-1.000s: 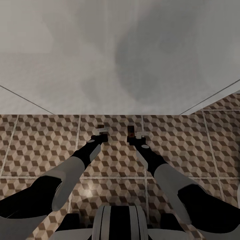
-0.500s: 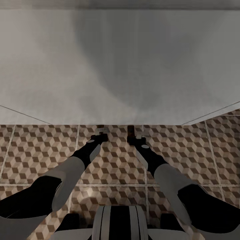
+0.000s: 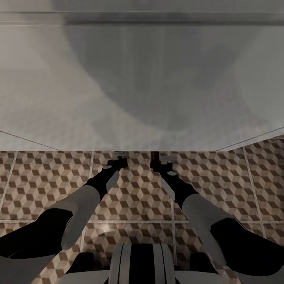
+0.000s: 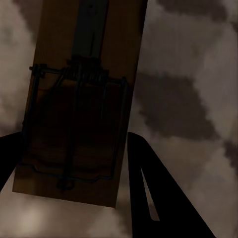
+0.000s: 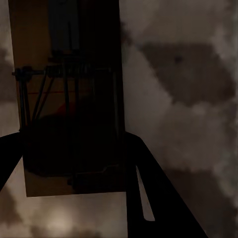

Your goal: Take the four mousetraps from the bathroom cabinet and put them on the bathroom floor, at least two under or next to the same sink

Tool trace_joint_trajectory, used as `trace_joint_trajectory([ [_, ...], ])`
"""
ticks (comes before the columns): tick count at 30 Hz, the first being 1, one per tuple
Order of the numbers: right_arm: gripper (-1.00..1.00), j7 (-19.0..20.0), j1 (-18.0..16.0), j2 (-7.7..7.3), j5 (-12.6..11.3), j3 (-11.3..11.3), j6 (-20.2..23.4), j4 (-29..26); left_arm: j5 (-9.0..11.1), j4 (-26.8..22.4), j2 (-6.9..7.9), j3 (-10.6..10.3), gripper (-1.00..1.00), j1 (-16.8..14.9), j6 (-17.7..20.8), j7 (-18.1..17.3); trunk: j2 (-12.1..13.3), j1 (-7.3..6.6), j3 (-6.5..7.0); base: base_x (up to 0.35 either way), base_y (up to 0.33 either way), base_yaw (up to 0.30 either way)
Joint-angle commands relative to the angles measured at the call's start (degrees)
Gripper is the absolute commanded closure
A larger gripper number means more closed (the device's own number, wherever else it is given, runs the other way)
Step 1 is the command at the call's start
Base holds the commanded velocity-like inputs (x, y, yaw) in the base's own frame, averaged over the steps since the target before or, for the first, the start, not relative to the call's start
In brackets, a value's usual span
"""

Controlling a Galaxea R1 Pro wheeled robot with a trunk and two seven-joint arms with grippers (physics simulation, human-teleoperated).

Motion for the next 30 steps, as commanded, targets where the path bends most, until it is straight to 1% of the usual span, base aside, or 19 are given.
trace_joint_trajectory([
  [1, 1.00, -0.37, -0.03, 0.00, -0.67, 0.34, -0.01, 0.00, 0.36, -0.07, 0.00, -0.44, 1.00, -0.01, 0.17, 0.58, -0.01, -0.01, -0.03, 0.002, 0.000, 0.000],
  [19, 1.00, -0.36, -0.03, 0.00, -0.68, 0.34, -0.02, 0.00, 0.39, -0.15, 0.00, -0.44, 1.00, -0.01, 0.10, 0.58, -0.01, -0.01, -0.03, 0.000, 0.000, 0.000],
  [20, -1.00, -0.37, -0.03, 0.00, -0.67, 0.36, -0.02, 0.00, 0.40, -0.15, 0.00, -0.44, 1.00, -0.01, 0.10, 0.58, -0.01, -0.01, -0.03, 0.000, 0.000, 0.000],
  [30, -1.00, -0.36, -0.03, 0.00, -0.67, 0.37, -0.02, 0.00, 0.42, -0.16, 0.00, -0.44, 1.00, -0.01, 0.10, 0.58, -0.01, -0.01, -0.03, 0.000, 0.000, 0.000],
])
